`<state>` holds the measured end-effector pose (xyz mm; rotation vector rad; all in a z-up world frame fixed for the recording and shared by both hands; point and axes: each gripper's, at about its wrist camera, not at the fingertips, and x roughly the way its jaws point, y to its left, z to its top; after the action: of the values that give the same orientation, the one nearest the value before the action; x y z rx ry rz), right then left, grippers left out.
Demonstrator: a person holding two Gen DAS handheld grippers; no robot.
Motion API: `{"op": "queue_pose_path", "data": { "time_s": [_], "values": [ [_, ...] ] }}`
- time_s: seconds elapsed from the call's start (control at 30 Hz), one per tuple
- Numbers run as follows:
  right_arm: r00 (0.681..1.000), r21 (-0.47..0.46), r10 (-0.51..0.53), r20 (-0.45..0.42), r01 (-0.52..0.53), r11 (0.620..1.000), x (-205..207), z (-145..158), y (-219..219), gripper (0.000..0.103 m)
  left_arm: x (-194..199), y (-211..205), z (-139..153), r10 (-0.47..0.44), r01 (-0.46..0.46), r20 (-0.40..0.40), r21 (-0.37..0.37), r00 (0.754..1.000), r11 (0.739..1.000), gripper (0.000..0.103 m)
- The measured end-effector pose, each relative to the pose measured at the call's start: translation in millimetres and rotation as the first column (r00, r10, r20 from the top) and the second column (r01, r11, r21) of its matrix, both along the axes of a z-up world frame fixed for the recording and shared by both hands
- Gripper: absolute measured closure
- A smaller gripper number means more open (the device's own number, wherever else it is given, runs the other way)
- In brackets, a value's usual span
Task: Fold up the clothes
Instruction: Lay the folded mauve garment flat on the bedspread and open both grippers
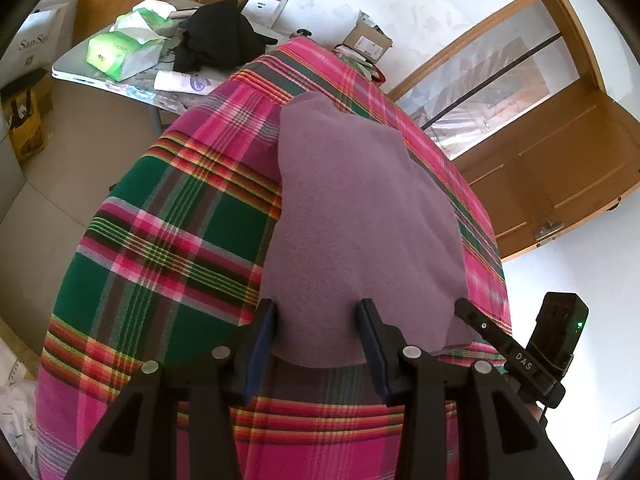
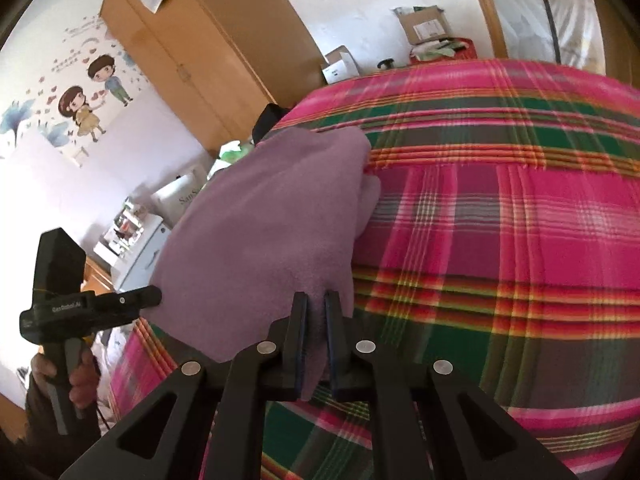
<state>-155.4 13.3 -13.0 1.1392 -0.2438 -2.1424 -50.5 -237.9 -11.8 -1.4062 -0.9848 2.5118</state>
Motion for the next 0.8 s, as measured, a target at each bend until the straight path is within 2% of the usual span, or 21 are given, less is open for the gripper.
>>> {"op": "queue_pose_path", "data": {
  "time_s": [0.17,0.33,0.53,0.67,0.8],
  "values": [
    [1.000,0.013,0.004,0.013,-0.004,1.000,0.1,-1.6,1.6,0.090,2.7,1.6,1.0,0.005,-0.004,0.004,-0.014,1.000,1.000,0.061],
    [0.999,0.103,-0.010,-0.031,0.013,0.995,10.9,3.1,0.2,0.085,9.5,8.4,3.8,0.004,-0.001,0.026,-0.134,1.000,0.991,0.058],
    [0.996,0.161,-0.046,-0.070,0.057,0.985,29.9,15.1,3.1,0.084,23.0,12.6,10.2,0.019,-0.015,0.022,-0.171,1.000,0.985,0.060],
    [0.994,0.165,-0.046,-0.103,0.063,0.984,50.6,20.6,6.4,0.072,33.0,21.2,16.3,0.017,-0.016,0.005,-0.181,1.000,0.983,0.060],
    [0.994,0.197,-0.009,-0.105,0.029,0.980,72.6,21.0,-3.5,0.070,40.6,46.8,20.9,-0.006,0.007,0.004,-0.276,1.000,0.961,0.060]
  ]
}}
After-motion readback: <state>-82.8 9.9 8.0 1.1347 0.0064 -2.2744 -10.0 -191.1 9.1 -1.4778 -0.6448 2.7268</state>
